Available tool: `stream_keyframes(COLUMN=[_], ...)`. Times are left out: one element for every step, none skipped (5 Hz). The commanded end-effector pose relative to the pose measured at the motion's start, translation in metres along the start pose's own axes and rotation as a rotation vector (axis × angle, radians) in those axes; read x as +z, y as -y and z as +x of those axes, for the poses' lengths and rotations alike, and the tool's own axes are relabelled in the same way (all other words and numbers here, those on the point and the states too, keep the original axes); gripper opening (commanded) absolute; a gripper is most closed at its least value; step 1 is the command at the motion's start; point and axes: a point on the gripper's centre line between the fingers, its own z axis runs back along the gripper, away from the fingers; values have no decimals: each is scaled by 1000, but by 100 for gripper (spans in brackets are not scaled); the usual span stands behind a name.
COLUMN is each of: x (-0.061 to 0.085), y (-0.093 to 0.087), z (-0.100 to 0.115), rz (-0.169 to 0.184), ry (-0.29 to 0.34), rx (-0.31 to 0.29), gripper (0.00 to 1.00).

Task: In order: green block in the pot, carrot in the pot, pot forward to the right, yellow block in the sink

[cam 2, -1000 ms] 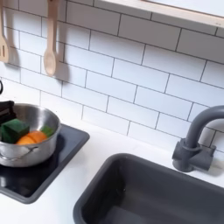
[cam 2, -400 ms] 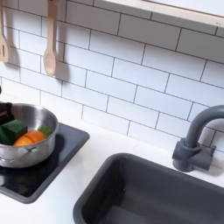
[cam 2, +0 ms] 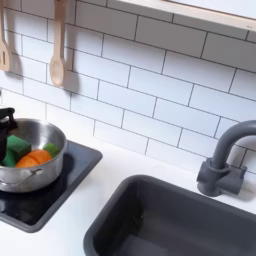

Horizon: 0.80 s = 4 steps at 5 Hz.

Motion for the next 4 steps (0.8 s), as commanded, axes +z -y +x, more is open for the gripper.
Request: stream_keyframes(x=[25, 28, 23, 19], y=[-5, -4, -1, -4], z=[9, 17, 25, 31], rz=[-64, -94, -76, -42], ry=[12, 75, 89, 109], rx=[76, 189, 223, 255], gripper=[100, 100, 100, 100])
